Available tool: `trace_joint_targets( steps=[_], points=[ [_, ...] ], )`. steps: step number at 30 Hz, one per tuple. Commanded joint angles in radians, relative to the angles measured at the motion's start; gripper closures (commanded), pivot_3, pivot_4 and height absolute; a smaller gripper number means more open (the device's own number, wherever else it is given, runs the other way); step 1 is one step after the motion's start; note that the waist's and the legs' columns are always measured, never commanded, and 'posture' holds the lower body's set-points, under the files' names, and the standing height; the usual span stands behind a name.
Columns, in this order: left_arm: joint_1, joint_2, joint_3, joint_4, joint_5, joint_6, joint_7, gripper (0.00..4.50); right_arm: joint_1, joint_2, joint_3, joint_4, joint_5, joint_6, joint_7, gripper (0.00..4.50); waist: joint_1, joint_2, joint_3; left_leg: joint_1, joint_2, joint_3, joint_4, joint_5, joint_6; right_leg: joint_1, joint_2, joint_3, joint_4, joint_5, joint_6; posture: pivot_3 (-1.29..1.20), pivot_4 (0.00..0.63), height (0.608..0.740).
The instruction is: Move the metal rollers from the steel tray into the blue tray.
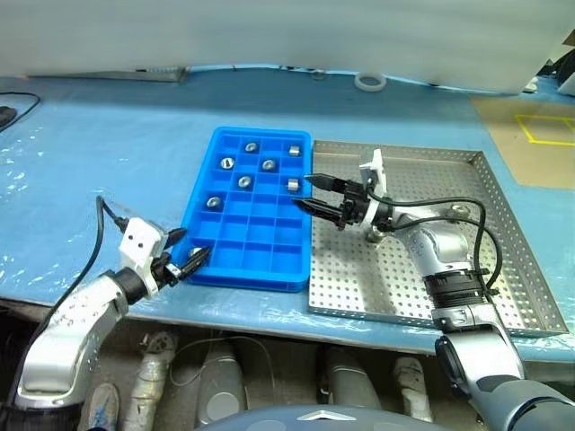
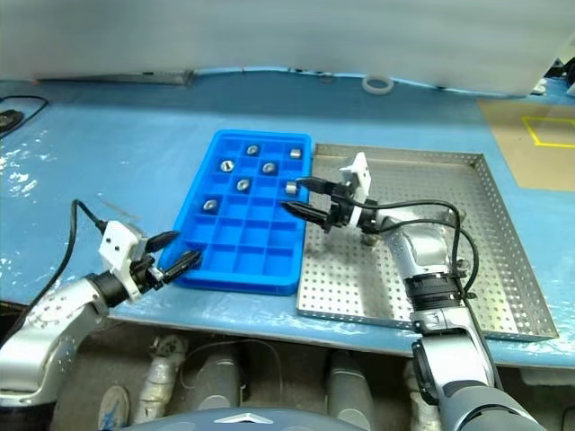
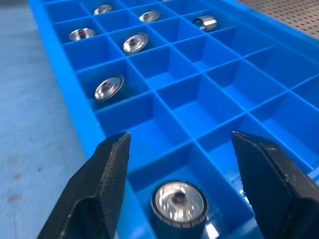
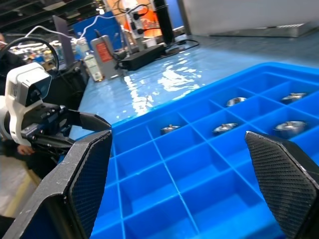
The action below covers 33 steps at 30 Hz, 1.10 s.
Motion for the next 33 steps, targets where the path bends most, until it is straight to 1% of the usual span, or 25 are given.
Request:
trace_joint_targets(
  steps=[1, 2, 4, 6, 8, 10, 11, 13, 14, 15, 17, 18, 19, 21, 25, 27, 31, 33],
  points=[
    [-0.075, 0.065, -0.032, 0.008, -0.066, 0.069, -0.093, 1.14, 0.006, -0.018, -0.065, -0.069, 0.031, 0.005, -0.038, 0.00, -0.005, 0.000, 0.000, 0.000, 0.000, 0.000, 0.000, 0.000, 0.000, 0.000, 0.000, 0.000, 0.000, 0.000, 0.000, -0.14, 0.150, 0.740],
    [-0.097, 0.081, -0.051, 0.008, -0.071, 0.068, -0.124, 1.14, 0.010, -0.024, -0.076, -0.073, 0.031, 0.007, -0.048, 0.00, -0.009, 0.000, 0.000, 0.001, 0.000, 0.000, 0.000, 0.000, 0.000, 0.000, 0.000, 0.000, 0.001, 0.000, 0.000, -0.16, 0.150, 0.740],
    [-0.212, 0.053, -0.070, 0.050, -0.101, 0.084, -0.122, 1.14, 0.030, -0.045, -0.099, -0.088, 0.017, 0.005, -0.079, 0.00, -0.014, 0.000, 0.000, 0.001, 0.000, 0.000, 0.000, 0.000, 0.000, 0.000, 0.000, 0.000, 0.001, 0.000, 0.000, -0.18, 0.150, 0.740],
    [-0.320, 0.007, -0.094, 0.097, -0.131, 0.097, -0.124, 1.14, 0.047, -0.062, -0.116, -0.100, 0.002, -0.003, -0.113, 0.00, -0.015, 0.000, 0.000, 0.000, 0.000, 0.000, 0.001, 0.000, 0.000, 0.000, 0.000, 0.000, 0.002, 0.000, -0.001, -0.19, 0.150, 0.740],
    [-0.413, -0.058, -0.142, 0.163, -0.126, 0.079, -0.130, 1.14, 0.059, -0.081, -0.123, -0.113, -0.013, -0.006, -0.138, 0.00, -0.026, 0.000, 0.000, 0.000, -0.001, 0.000, 0.004, 0.000, 0.000, -0.001, 0.000, 0.002, 0.006, 0.000, -0.001, -0.24, 0.150, 0.740],
    [-0.488, -0.117, -0.213, 0.236, -0.079, 0.033, -0.148, 1.14, 0.068, -0.099, -0.144, -0.138, -0.007, 0.003, -0.168, 0.00, -0.030, 0.000, 0.000, 0.002, -0.001, 0.001, 0.005, 0.000, 0.000, -0.001, -0.001, 0.003, 0.009, 0.000, -0.001, -0.24, 0.150, 0.740],
    [-0.522, -0.142, -0.252, 0.273, -0.054, 0.006, -0.166, 1.14, 0.072, -0.115, -0.154, -0.149, -0.008, 0.005, -0.177, 0.00, -0.032, 0.000, 0.000, 0.002, -0.001, 0.001, 0.006, 0.000, 0.000, -0.001, -0.001, 0.004, 0.010, 0.000, -0.001, -0.29, 0.150, 0.740],
    [-0.572, -0.183, -0.302, 0.335, -0.023, -0.036, -0.193, 1.14, 0.082, -0.141, -0.170, -0.166, -0.012, 0.010, -0.193, 0.00, -0.042, 0.000, 0.000, 0.002, -0.001, 0.001, 0.007, 0.001, 0.000, -0.001, -0.001, 0.004, 0.012, 0.000, 0.000, -0.29, 0.150, 0.740],
    [-0.613, -0.218, -0.327, 0.391, -0.010, -0.062, -0.206, 1.14, 0.089, -0.159, -0.192, -0.175, -0.005, 0.022, -0.209, 0.00, -0.050, 0.000, 0.000, 0.002, -0.001, 0.001, 0.008, 0.001, 0.000, -0.001, -0.001, 0.004, 0.012, 0.000, 0.000, -0.35, 0.150, 0.740],
    [-0.676, -0.257, -0.367, 0.488, 0.031, -0.112, -0.224, 1.14, 0.106, -0.181, -0.228, -0.193, 0.001, 0.048, -0.244, 0.00, -0.054, 0.000, 0.000, 0.002, -0.001, 0.001, 0.008, 0.001, 0.000, -0.002, 0.000, 0.004, 0.012, 0.000, 0.000, -0.39, 0.150, 0.740],
    [-0.786, -0.316, -0.434, 0.663, 0.122, -0.216, -0.246, 1.14, 0.145, -0.211, -0.283, -0.235, 0.019, 0.088, -0.288, 0.00, -0.053, 0.000, 0.000, 0.000, -0.001, 0.000, 0.009, 0.001, 0.000, -0.002, 0.000, 0.004, 0.013, 0.000, 0.000, -0.41, 0.150, 0.740],
    [-0.844, -0.354, -0.441, 0.749, 0.146, -0.253, -0.239, 1.14, 0.173, -0.224, -0.303, -0.260, 0.017, 0.102, -0.308, 0.00, -0.056, 0.000, 0.000, -0.001, -0.001, 0.000, 0.009, 0.001, 0.000, -0.002, 0.000, 0.004, 0.012, -0.001, 0.000, -0.46, 0.150, 0.740],
    [-0.881, -0.380, -0.439, 0.808, 0.158, -0.279, -0.235, 1.14, 0.192, -0.232, -0.314, -0.277, 0.017, 0.112, -0.320, 0.00, -0.057, 0.000, 0.000, -0.001, -0.001, 0.000, 0.011, 0.000, 0.001, -0.002, 0.000, 0.005, 0.012, 0.000, 0.001, -0.46, 0.150, 0.740],
    [-0.957, -0.431, -0.447, 0.935, 0.192, -0.347, -0.248, 1.14, 0.240, -0.242, -0.343, -0.329, 0.022, 0.138, -0.355, 0.00, -0.076, -0.001, 0.000, -0.002, -0.002, 0.000, 0.012, -0.001, 0.003, -0.002, 0.000, 0.007, 0.010, 0.000, 0.001, -0.52, 0.150, 0.740],
    [-1.060, -0.511, -0.467, 1.164, 0.270, -0.494, -0.269, 1.14, 0.319, -0.248, -0.383, -0.407, 0.033, 0.160, -0.396, 0.00, -0.111, 0.000, 0.000, -0.003, -0.003, 0.001, 0.012, -0.003, 0.007, -0.002, 0.000, 0.008, 0.009, -0.001, 0.002, -0.59, 0.150, 0.740],
    [-1.109, -0.551, -0.478, 1.280, 0.311, -0.538, -0.273, 1.14, 0.357, -0.246, -0.406, -0.455, 0.040, 0.172, -0.422, 0.00, -0.124, 0.000, -0.001, -0.003, -0.003, 0.001, 0.012, -0.004, 0.008, -0.002, 0.000, 0.008, 0.008, -0.002, 0.003, -0.61, 0.150, 0.740],
    [-1.178, -0.599, -0.487, 1.441, 0.381, -0.586, -0.273, 1.14, 0.426, -0.234, -0.449, -0.538, 0.063, 0.197, -0.470, 0.00, -0.148, 0.000, -0.001, -0.005, -0.003, 0.001, 0.016, -0.006, 0.011, -0.002, -0.001, 0.008, 0.007, -0.002, 0.003, -0.65, 0.150, 0.740],
    [-1.206, -0.619, -0.490, 1.501, 0.414, -0.604, -0.255, 1.14, 0.461, -0.232, -0.468, -0.571, 0.073, 0.204, -0.489, 0.00, -0.164, 0.000, -0.001, -0.005, -0.003, 0.001, 0.016, -0.006, 0.011, -0.001, -0.001, 0.008, 0.005, -0.005, 0.008, -0.70, 0.150, 0.740]
  ],
)
